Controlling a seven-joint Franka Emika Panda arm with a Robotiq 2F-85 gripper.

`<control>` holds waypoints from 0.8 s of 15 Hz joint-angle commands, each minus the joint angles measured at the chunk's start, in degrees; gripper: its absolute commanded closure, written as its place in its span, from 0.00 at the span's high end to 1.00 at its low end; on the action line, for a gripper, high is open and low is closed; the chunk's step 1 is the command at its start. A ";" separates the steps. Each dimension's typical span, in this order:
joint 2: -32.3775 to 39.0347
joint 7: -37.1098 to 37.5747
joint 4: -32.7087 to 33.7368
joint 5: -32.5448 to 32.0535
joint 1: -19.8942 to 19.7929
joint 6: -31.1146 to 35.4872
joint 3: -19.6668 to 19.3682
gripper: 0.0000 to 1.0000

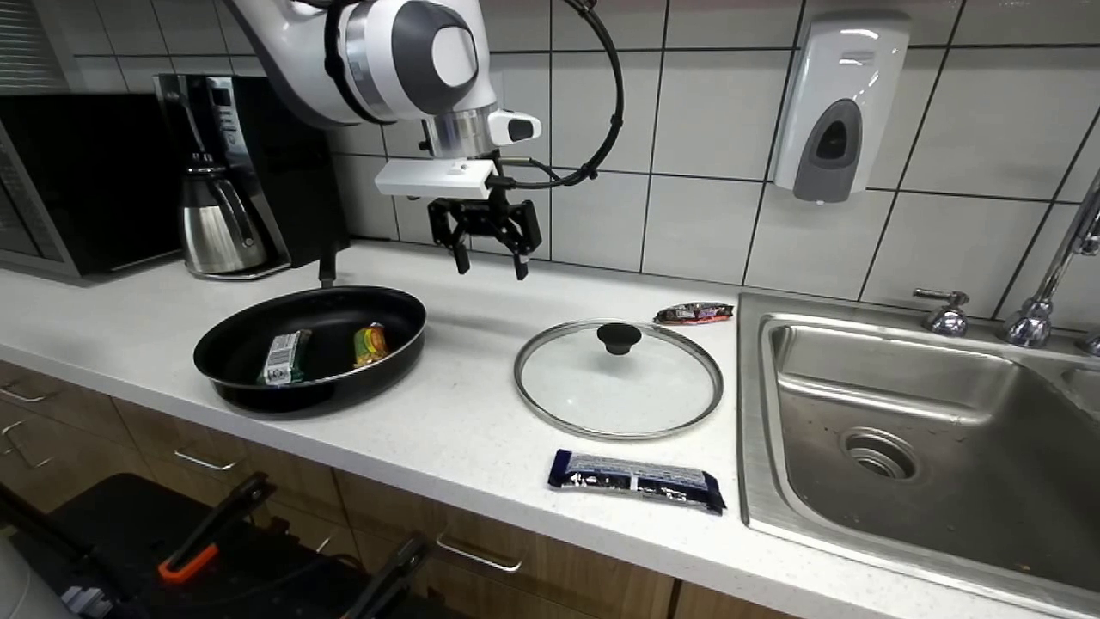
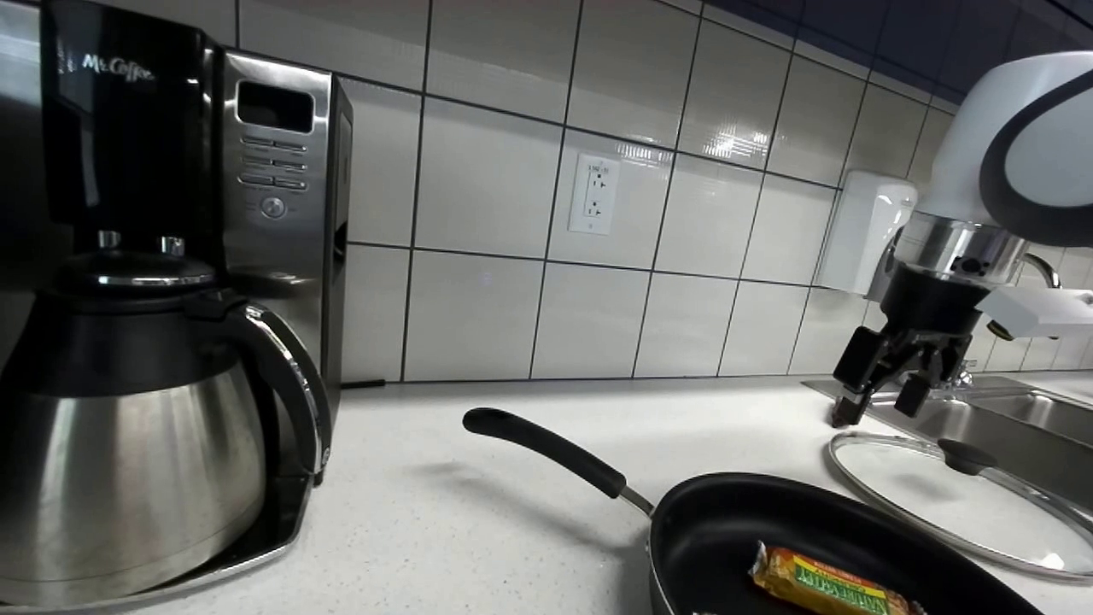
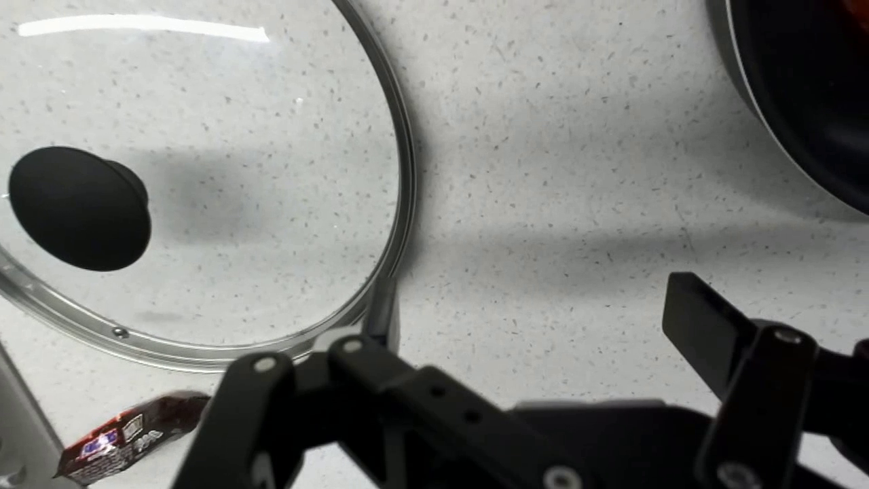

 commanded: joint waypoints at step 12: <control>2.17 8.09 2.83 -3.25 -0.24 -1.04 -0.78 1.00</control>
